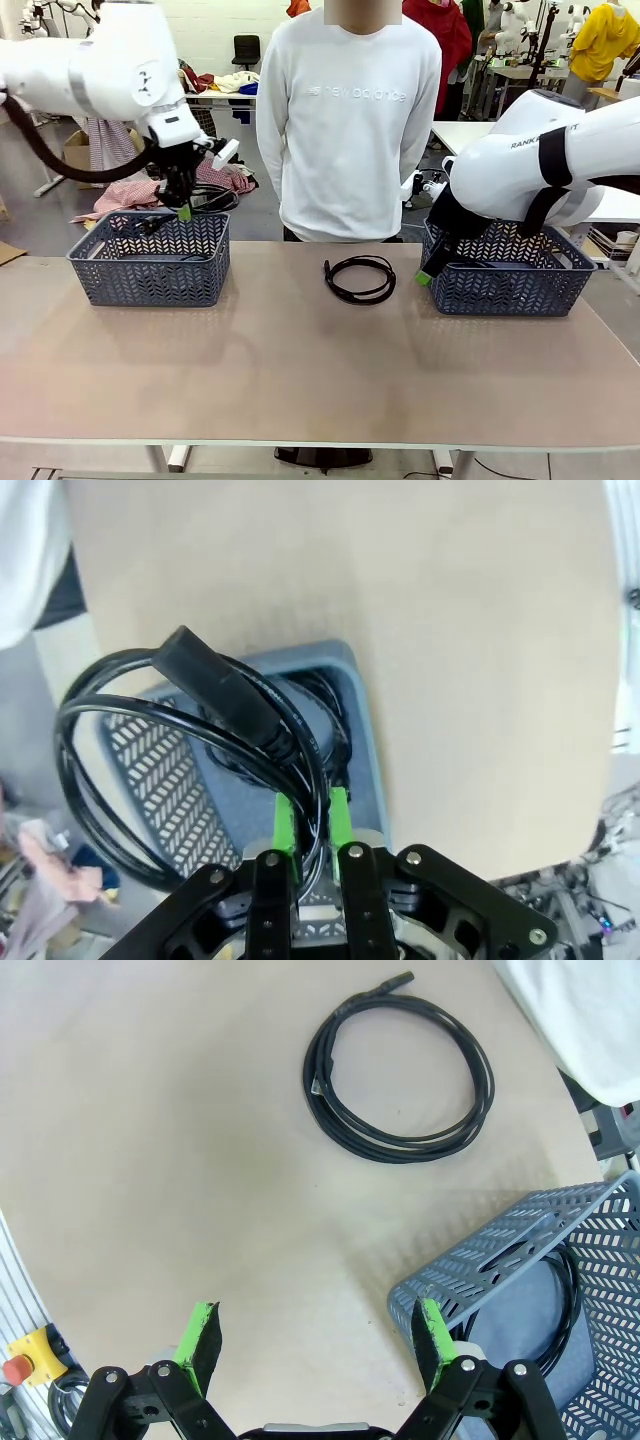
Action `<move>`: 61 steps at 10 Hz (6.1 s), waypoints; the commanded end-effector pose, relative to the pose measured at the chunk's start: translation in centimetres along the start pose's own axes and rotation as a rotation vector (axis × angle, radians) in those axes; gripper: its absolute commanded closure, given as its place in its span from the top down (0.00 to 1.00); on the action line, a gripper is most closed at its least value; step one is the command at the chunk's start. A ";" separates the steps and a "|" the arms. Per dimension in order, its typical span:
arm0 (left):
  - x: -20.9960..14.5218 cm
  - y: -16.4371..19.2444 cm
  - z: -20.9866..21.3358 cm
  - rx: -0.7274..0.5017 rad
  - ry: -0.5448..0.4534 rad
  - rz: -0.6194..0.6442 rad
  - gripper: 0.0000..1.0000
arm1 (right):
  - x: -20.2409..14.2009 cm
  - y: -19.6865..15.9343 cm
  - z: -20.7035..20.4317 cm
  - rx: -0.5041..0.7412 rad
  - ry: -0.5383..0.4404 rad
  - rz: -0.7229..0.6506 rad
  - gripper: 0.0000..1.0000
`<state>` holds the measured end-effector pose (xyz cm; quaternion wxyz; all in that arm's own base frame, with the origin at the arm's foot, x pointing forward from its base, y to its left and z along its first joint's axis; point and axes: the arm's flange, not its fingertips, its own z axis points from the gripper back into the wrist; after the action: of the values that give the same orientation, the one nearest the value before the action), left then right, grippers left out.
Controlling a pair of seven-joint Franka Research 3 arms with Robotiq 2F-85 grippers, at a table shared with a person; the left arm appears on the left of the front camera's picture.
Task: Organize the cables according to human instructions.
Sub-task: Pick up a bundle of cables and place it in the basket indicated by the human.
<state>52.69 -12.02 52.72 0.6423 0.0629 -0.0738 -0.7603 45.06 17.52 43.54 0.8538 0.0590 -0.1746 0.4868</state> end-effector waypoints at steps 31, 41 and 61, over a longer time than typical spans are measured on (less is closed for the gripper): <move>-6.2 0.1 -7.5 -0.023 -0.051 0.110 1.00 | 0.1 -0.1 0.1 -0.008 0.004 -0.006 1.00; 4.6 -3.7 -6.3 -0.026 -0.379 0.241 1.00 | 0.1 -0.1 0.1 -0.008 0.004 -0.006 1.00; 9.4 -10.1 -9.2 -0.061 -0.375 0.445 1.00 | 0.1 -0.1 0.1 -0.008 0.004 -0.006 1.00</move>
<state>42.94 -20.15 41.66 0.7742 -0.1161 -0.1832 -0.5947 45.07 17.51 43.53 0.8539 0.0590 -0.1745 0.4867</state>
